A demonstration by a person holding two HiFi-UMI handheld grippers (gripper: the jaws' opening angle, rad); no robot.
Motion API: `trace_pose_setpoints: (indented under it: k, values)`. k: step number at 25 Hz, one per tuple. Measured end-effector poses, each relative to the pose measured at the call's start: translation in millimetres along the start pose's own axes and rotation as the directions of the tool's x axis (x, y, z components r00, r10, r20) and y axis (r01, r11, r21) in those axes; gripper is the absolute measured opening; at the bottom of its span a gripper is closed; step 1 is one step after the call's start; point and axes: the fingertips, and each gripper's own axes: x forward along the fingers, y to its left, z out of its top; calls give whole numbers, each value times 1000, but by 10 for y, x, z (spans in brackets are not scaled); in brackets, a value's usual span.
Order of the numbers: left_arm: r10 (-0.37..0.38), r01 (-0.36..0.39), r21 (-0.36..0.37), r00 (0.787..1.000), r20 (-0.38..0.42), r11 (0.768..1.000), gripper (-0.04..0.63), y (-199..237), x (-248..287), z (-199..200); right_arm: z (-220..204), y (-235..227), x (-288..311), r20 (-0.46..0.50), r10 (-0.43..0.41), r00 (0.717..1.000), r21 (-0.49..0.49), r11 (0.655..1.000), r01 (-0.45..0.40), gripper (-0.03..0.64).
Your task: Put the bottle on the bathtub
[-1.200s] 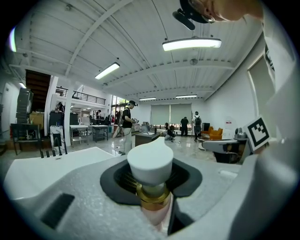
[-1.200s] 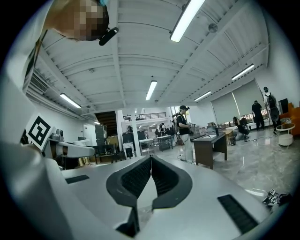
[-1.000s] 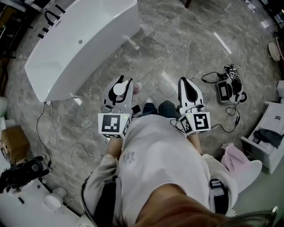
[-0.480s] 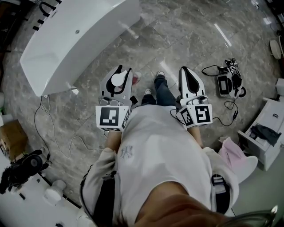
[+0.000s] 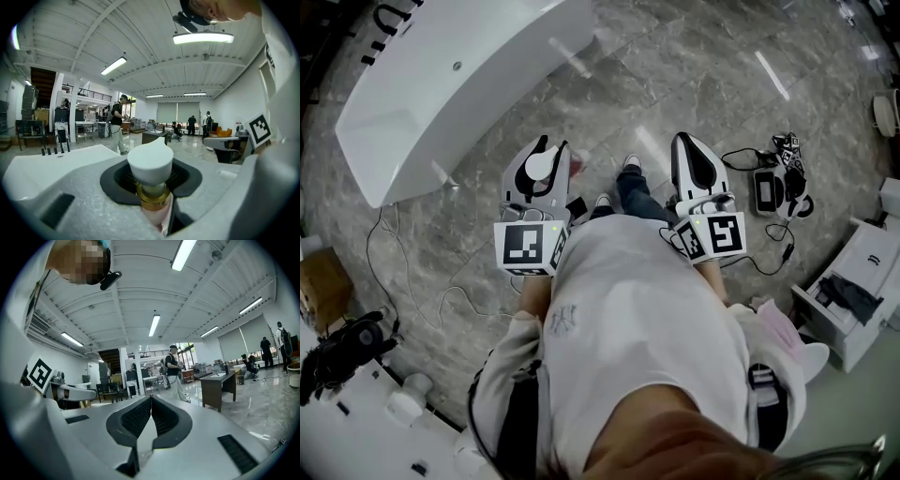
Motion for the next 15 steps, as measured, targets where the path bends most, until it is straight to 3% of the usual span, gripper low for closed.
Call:
trace_pose_setpoints:
  k: [15]
  values:
    - [62,-61,-18,997,55,998,132,-261,1290,424,247,-1266,692,0,55,999,6,998,-55,12]
